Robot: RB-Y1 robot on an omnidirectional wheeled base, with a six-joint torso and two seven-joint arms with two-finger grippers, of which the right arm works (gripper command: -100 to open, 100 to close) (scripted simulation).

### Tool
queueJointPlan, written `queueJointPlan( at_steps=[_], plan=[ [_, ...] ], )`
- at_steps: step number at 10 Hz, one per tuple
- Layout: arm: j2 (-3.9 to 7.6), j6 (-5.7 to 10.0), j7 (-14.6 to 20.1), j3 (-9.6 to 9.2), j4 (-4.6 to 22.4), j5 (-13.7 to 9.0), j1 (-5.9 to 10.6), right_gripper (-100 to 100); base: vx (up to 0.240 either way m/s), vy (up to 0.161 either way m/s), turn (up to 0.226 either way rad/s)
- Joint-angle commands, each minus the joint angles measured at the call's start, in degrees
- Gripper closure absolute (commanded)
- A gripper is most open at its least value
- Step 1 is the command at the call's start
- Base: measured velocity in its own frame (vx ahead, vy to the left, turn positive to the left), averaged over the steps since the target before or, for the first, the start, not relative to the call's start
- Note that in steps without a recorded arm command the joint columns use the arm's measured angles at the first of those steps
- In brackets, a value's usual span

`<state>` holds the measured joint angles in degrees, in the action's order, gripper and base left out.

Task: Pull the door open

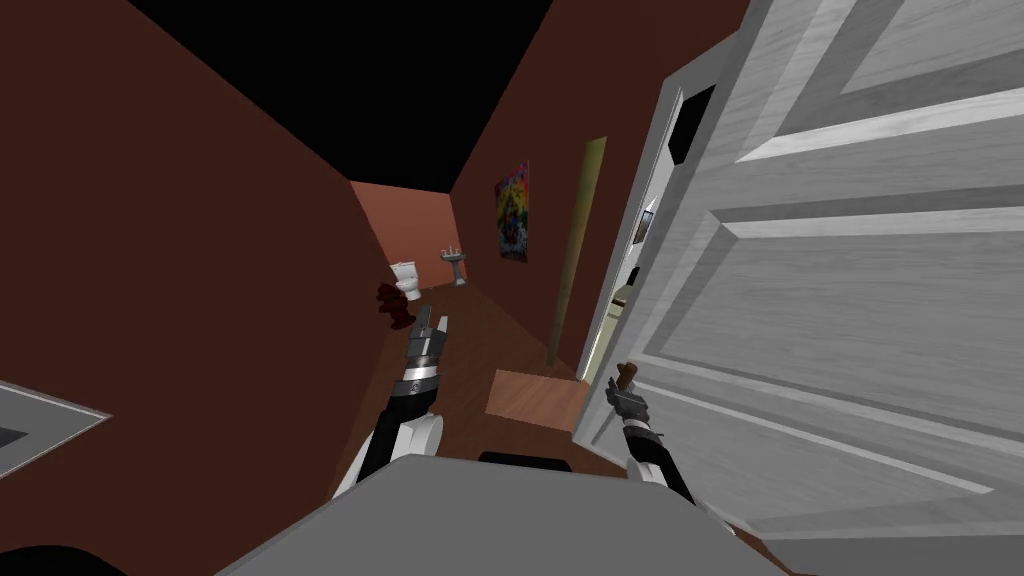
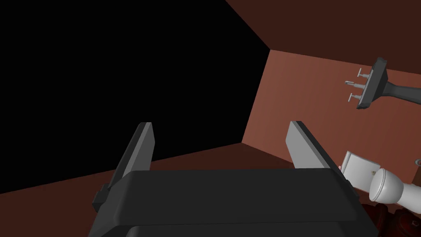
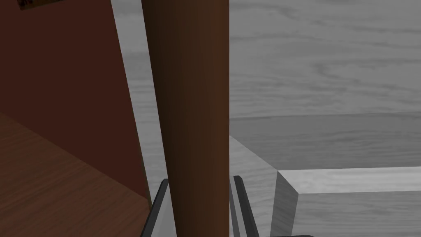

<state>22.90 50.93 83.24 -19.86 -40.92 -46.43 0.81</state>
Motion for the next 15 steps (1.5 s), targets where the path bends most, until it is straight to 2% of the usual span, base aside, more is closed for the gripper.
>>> queueJointPlan(
  at_steps=[1,4,5,6,14,15],
  plan=[
    [1.01,0.45,1.1,-1.4,-0.9,0.6,-0.76,100,-0.276,0.001,0.101],
    [2.29,1.07,2.9,-3.59,-1.8,1.5,-1.48,100,-0.238,-0.022,0.079],
    [2.03,0.63,2.4,-3.26,-1.8,1.3,-1.64,100,-0.091,-0.009,0.02],
    [2.77,1.15,3.5,-4.55,-2.2,1.9,-2.25,100,-0.148,-0.023,0.098],
    [6.84,4.54,8.5,-9.88,-4.0,4.5,-4.42,100,-0.209,-0.038,0.08],
    [6.44,4.16,8.2,-9.61,-3.4,4.4,-4.08,100,-0.085,-0.019,0.025]
  ],
)
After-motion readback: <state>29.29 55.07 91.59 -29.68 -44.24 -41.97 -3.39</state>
